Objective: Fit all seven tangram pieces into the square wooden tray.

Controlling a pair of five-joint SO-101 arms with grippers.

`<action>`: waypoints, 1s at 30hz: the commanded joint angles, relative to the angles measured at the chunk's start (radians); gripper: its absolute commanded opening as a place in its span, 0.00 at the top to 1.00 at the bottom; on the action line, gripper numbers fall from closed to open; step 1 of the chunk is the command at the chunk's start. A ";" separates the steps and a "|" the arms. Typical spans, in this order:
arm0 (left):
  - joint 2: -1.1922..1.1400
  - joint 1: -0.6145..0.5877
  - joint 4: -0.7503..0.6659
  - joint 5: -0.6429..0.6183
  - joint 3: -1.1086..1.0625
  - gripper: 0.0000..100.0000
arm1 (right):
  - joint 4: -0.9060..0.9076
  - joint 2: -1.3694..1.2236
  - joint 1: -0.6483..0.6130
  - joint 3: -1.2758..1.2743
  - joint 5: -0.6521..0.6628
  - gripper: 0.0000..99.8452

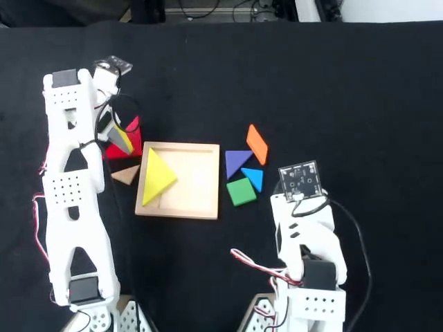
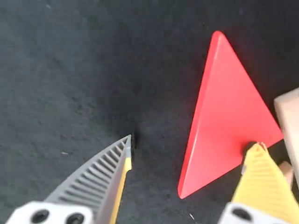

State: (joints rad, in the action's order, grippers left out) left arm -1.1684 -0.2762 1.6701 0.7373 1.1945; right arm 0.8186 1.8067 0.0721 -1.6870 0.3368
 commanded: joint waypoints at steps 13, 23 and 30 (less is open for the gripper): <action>-0.080 -0.039 0.092 -0.132 0.447 0.64 | 0.005 0.031 0.012 0.001 -0.005 0.99; -0.074 0.058 0.091 -0.106 0.249 0.61 | 0.005 0.031 0.012 0.001 -0.005 0.99; -0.083 0.048 0.087 -0.104 0.308 0.61 | 0.005 0.031 0.012 0.001 -0.005 0.99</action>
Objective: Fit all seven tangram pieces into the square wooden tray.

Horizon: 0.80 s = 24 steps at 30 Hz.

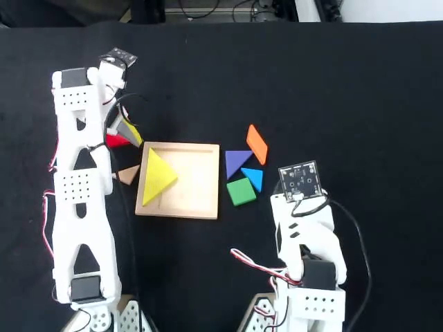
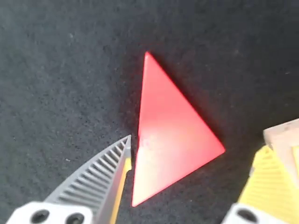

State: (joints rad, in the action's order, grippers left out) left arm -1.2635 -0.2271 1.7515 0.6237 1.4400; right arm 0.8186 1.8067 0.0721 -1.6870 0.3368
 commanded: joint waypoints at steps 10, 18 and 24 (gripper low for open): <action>-0.054 -0.008 -0.044 0.046 0.067 0.61 | 0.005 0.031 0.012 0.001 -0.005 0.99; -0.066 -0.010 -0.044 0.072 0.077 0.61 | 0.005 0.031 0.012 0.001 -0.005 0.99; -0.078 -0.010 -0.043 0.051 0.117 0.61 | 0.005 0.031 0.012 0.001 -0.005 0.99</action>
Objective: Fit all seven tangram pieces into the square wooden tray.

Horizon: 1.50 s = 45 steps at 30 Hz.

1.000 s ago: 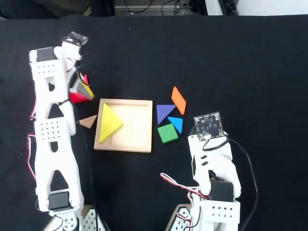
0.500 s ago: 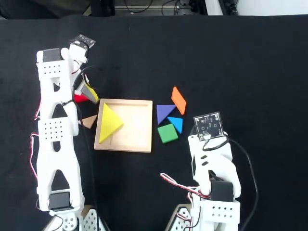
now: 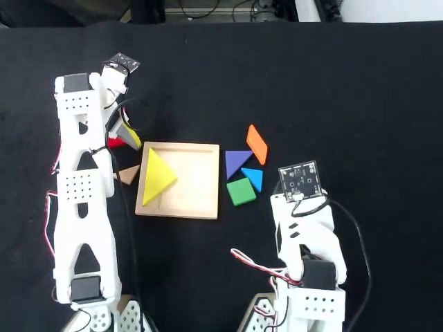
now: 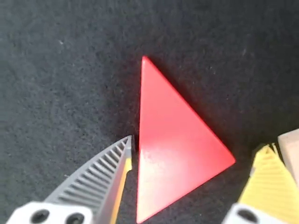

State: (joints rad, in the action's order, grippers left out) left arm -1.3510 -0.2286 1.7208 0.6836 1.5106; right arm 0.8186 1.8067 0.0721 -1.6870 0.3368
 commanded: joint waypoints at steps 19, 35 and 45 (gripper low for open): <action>0.009 -0.001 -0.029 -0.014 0.048 0.71 | 0.005 0.031 0.012 0.001 -0.005 0.99; 0.009 -0.004 -0.026 -0.012 0.048 0.94 | 0.005 0.031 0.012 0.001 -0.005 0.99; 0.009 0.010 0.015 -0.008 0.056 0.97 | 0.005 0.031 0.012 0.001 -0.005 0.99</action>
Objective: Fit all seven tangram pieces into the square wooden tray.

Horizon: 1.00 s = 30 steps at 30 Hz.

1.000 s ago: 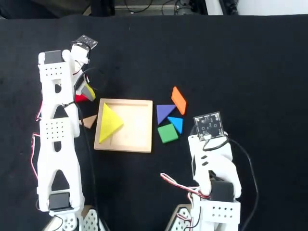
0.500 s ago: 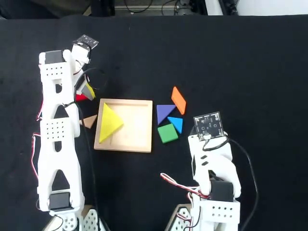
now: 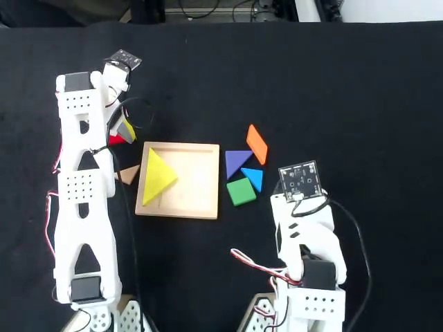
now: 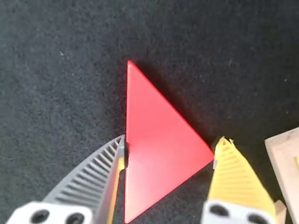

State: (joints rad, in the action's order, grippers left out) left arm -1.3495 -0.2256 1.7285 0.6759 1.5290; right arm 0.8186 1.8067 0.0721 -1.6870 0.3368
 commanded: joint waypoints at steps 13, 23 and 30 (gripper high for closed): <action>0.023 0.007 0.032 -0.006 0.136 0.97 | 0.005 0.031 0.012 0.001 -0.005 0.99; 0.224 0.012 0.035 -0.342 -0.147 0.97 | 0.005 0.031 0.012 0.001 -0.005 0.99; 0.640 0.073 0.034 -0.563 -0.677 0.97 | 0.005 0.031 0.012 0.001 -0.005 0.99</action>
State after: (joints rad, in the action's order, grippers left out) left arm -1.0058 -0.2056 1.7469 0.2248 1.1208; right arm 0.8186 1.8067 0.0721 -1.6870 0.3368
